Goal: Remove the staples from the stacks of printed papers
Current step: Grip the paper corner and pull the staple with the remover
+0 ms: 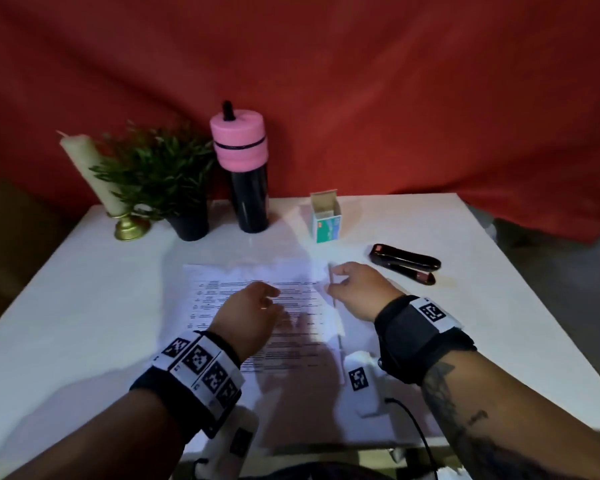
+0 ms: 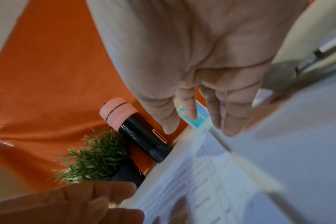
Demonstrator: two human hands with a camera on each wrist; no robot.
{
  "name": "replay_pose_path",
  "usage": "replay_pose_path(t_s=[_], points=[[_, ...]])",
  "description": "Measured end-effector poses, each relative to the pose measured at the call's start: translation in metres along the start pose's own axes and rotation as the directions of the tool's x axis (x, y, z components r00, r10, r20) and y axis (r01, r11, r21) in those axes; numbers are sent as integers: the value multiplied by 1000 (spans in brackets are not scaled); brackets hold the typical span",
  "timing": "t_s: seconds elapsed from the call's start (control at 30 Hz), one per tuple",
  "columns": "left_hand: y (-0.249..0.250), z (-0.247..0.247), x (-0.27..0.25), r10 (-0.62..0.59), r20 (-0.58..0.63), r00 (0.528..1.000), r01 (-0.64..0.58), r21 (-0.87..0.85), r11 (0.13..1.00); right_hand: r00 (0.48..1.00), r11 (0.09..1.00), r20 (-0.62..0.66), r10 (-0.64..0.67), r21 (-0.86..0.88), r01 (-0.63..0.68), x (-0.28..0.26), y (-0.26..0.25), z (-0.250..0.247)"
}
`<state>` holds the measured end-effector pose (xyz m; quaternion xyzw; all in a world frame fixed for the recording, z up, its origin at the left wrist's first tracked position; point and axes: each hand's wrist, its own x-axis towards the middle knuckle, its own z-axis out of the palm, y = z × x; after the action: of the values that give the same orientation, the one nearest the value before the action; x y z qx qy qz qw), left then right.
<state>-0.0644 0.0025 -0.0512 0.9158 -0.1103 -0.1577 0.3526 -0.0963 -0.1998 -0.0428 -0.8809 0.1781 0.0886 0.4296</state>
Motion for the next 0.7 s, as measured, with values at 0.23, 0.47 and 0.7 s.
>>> replay_pose_path(t_s=[0.23, 0.47, 0.7], points=[[-28, -8, 9, -8, 114, 993, 2, 57, 998, 987, 939, -98, 125, 334, -86, 38, 7, 33], [-44, -39, 28, 39, -500, 865, -82, -63, 995, 990, 786, -115, 80, 618, 8, 29, 0, 18], [-56, -92, 59, -131, -231, 964, -27, -575, 817, 984, 688, -155, 89, 724, 52, 1, -12, -18]])
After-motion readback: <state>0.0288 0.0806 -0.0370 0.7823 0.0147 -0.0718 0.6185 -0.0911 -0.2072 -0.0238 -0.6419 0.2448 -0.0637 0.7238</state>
